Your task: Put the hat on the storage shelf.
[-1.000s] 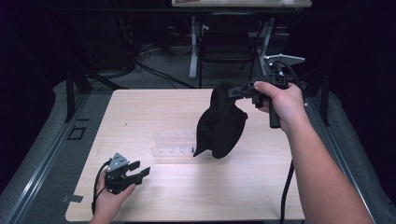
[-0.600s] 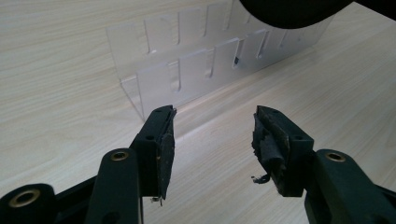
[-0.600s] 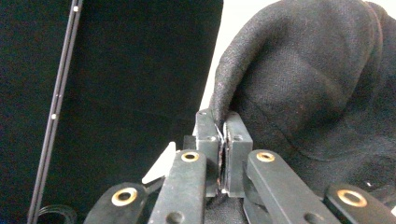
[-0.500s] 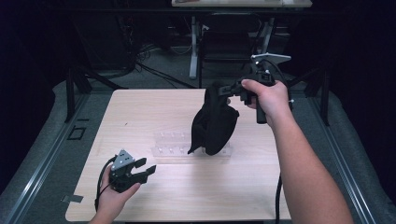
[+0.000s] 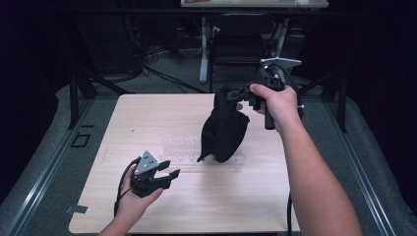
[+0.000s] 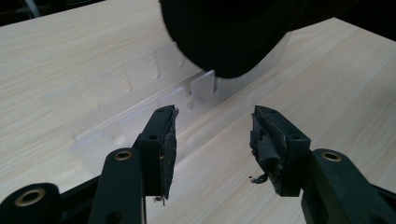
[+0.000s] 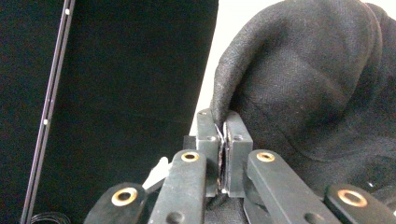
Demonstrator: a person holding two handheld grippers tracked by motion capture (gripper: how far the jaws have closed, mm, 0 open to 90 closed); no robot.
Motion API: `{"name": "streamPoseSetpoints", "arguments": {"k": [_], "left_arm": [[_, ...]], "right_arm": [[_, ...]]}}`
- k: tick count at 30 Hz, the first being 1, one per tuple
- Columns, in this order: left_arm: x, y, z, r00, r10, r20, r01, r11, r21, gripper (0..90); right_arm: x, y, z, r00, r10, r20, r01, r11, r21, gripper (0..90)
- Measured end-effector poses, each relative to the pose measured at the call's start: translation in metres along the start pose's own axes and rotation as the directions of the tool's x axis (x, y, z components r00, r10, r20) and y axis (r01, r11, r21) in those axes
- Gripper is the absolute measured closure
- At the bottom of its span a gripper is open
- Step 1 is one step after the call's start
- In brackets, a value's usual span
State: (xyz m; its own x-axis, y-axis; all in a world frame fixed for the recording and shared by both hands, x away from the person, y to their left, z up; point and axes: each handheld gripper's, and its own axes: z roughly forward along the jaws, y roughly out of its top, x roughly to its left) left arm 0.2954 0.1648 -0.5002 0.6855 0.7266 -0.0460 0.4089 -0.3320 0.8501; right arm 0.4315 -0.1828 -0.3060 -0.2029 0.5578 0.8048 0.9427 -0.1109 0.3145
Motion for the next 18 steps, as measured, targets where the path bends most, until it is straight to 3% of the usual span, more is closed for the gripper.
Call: {"name": "streamPoseSetpoints", "arguments": {"k": [8, 18], "left_arm": [[-0.025, 0.022, 0.023, 0.9974, 0.068, 0.025, -0.068, 0.9977, -0.001, 51.5], [-0.037, 0.038, 0.037, 0.9947, 0.1, 0.022, -0.1, 0.995, 0.0, 58.4]], "right_arm": [[0.002, -0.002, 0.005, 0.9997, -0.01, -0.023, 0.01, 1.0, 0.003, 87.6], [-0.002, -0.005, 0.007, 0.9984, 0.003, -0.056, -0.003, 1.0, -0.002, 87.4]]}}
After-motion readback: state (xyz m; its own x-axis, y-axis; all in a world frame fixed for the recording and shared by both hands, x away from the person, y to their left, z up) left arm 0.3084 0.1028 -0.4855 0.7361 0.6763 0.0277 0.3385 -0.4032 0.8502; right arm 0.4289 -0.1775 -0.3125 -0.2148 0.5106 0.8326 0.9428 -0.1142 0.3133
